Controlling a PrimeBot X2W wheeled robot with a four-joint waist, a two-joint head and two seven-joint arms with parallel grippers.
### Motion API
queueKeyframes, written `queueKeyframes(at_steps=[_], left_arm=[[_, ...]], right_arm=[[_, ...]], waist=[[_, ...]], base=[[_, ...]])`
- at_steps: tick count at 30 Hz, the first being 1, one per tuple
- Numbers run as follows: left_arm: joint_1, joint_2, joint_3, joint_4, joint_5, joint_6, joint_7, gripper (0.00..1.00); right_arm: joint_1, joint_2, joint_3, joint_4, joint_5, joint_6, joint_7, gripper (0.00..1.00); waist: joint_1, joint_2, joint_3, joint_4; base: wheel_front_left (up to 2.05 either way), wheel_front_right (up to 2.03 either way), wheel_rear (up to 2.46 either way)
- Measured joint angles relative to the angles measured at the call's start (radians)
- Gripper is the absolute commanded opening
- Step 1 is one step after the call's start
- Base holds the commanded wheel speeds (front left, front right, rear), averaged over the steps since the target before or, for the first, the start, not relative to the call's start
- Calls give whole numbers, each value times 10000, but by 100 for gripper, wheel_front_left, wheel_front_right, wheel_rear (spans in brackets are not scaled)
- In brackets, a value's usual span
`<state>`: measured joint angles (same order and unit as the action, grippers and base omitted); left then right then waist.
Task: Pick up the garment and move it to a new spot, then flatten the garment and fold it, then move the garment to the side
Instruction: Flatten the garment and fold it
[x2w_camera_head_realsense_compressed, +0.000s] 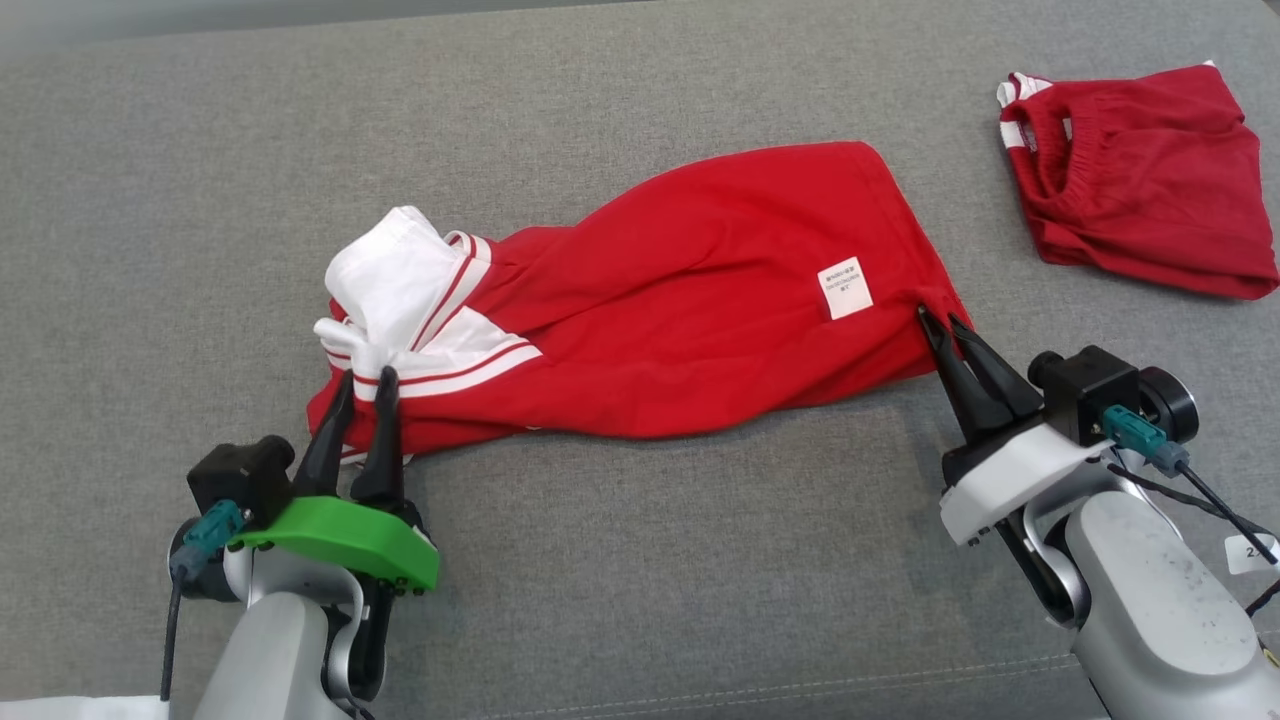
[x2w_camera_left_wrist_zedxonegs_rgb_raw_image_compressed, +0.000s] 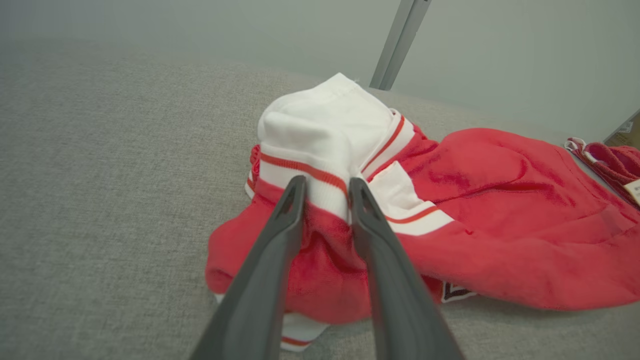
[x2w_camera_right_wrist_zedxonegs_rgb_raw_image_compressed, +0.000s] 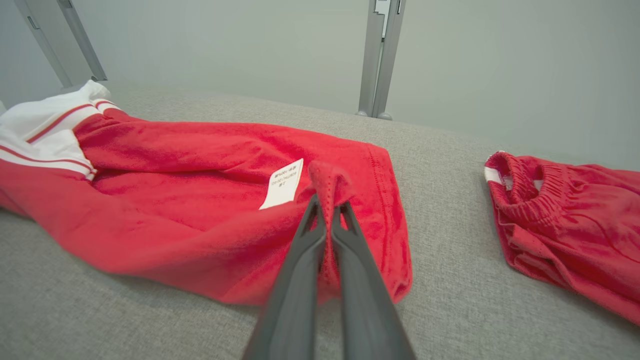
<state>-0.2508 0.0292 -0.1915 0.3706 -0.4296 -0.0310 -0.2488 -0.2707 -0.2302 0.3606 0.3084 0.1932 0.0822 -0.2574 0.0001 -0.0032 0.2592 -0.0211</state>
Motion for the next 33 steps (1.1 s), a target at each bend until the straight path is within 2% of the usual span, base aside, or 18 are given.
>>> queueKeyframes(at_steps=[3,9,11,14,17,19,20,21,22,23,33], left_arm=[[359,4,-123,-176,-167,-115,0,53],[970,15,-428,-334,-293,-219,0,31],[1269,33,-566,-374,-336,-224,0,28],[1758,48,-834,-383,-336,-311,0,29],[2246,54,-1028,-383,-336,-353,0,40],[2503,59,-1032,-449,-336,-393,2,56],[2622,69,-1022,-508,-336,-393,2,56],[2742,90,-1011,-593,-336,-393,2,77],[2828,111,-999,-646,-334,-393,2,92],[2930,138,-976,-721,-330,-393,2,100],[3138,886,280,-2107,-316,-40,0,100]], right_arm=[[257,-13,-42,-40,-4,0,0,0],[754,-17,-173,-10,-4,0,0,0],[892,-21,-249,0,-4,-2,0,0],[1049,-17,-276,23,-4,-2,0,0],[1200,-21,-322,23,-19,-2,0,0],[1222,-38,-343,21,-36,0,0,0],[1222,-54,-347,19,-79,2,0,0],[1222,-69,-347,19,-109,12,0,0],[1222,-84,-355,17,-109,12,0,0],[1222,-105,-366,15,-111,13,0,0],[1222,-196,-531,33,-221,58,0,0]], waist=[[0,0,-90,74],[0,0,-245,233],[0,0,-308,309],[0,0,-409,418],[0,0,-499,525],[0,0,-544,594],[0,0,-562,623],[0,0,-581,640],[0,0,-594,653],[0,0,-603,662],[0,0,-730,682]], base=[[0,0,0],[0,0,0],[0,0,0],[0,0,0],[0,0,0],[0,0,0],[0,0,0],[0,0,0],[0,0,0],[0,0,0],[0,0,0]])
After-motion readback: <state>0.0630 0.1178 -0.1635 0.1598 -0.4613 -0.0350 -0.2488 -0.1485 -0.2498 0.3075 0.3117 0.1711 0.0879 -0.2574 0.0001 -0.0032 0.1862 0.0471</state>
